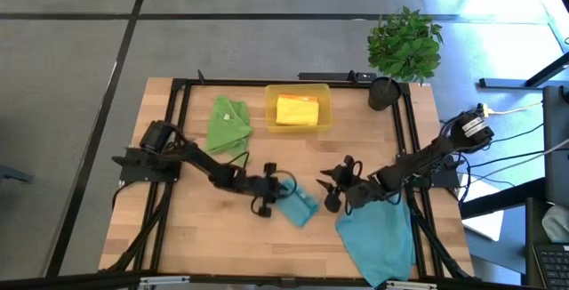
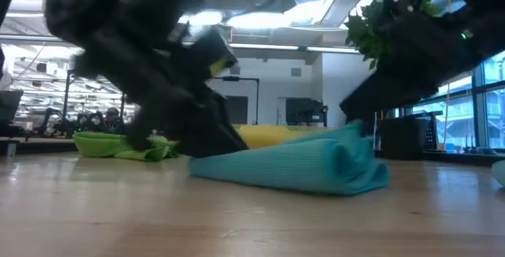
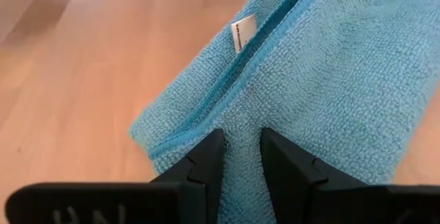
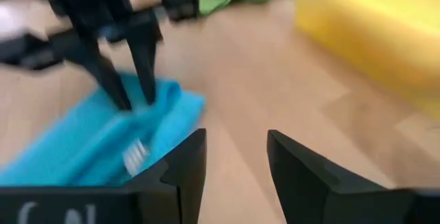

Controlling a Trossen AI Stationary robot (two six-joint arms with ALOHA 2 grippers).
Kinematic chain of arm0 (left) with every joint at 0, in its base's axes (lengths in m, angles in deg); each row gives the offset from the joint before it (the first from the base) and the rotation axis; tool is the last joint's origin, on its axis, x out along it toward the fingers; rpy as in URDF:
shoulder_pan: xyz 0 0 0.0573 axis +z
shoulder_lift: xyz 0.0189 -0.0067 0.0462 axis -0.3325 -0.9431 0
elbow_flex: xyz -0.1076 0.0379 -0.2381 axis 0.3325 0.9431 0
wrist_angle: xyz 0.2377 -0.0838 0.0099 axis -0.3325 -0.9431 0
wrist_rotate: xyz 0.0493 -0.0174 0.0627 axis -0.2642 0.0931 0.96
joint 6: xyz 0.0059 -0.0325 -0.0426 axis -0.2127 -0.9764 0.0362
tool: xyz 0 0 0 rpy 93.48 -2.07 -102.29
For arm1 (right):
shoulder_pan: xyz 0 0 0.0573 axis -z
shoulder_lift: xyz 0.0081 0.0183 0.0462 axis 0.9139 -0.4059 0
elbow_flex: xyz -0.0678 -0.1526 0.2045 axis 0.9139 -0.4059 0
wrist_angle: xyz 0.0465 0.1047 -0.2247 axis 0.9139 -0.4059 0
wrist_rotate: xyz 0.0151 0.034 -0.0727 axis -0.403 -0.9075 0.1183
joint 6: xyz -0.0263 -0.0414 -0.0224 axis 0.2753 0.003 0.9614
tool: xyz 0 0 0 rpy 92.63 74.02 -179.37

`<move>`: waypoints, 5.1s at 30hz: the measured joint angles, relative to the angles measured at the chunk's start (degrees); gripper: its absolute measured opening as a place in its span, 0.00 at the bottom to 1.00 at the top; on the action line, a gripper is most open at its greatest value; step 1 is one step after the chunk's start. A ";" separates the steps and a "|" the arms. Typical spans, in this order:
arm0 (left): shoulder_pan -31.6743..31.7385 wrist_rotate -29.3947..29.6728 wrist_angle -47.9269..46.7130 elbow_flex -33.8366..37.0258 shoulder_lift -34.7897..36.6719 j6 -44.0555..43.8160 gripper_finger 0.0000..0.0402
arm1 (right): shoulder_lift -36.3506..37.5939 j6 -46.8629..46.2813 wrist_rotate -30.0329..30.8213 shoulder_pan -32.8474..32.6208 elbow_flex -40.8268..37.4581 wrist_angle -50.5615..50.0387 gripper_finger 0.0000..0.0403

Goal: Fold microfiber towels
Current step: Fold the top blue microfiber cloth, then put the folded blue microfiber cloth into the yellow bin

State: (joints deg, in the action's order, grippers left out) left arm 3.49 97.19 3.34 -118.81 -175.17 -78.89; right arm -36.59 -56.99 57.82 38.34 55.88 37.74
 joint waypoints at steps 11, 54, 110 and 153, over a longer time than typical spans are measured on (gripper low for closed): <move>-7.38 6.88 -3.83 0.23 11.33 3.64 0.23 | -11.63 3.29 -10.33 0.18 1.14 6.94 0.24; -3.75 8.33 -6.49 -0.01 6.17 -1.27 0.23 | -24.13 5.97 -8.43 -1.69 19.24 1.07 0.13; -15.00 21.90 -34.03 -0.21 11.96 13.57 0.50 | -26.26 22.27 -21.56 10.15 19.31 -1.15 0.13; -8.41 19.29 -30.60 -3.81 3.90 17.55 0.02 | -20.15 22.17 -17.54 8.46 18.84 -4.89 0.13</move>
State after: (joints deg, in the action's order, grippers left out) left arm -4.91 116.48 -27.26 -122.62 -171.27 -61.35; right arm -56.73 -34.83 40.28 46.80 74.72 32.86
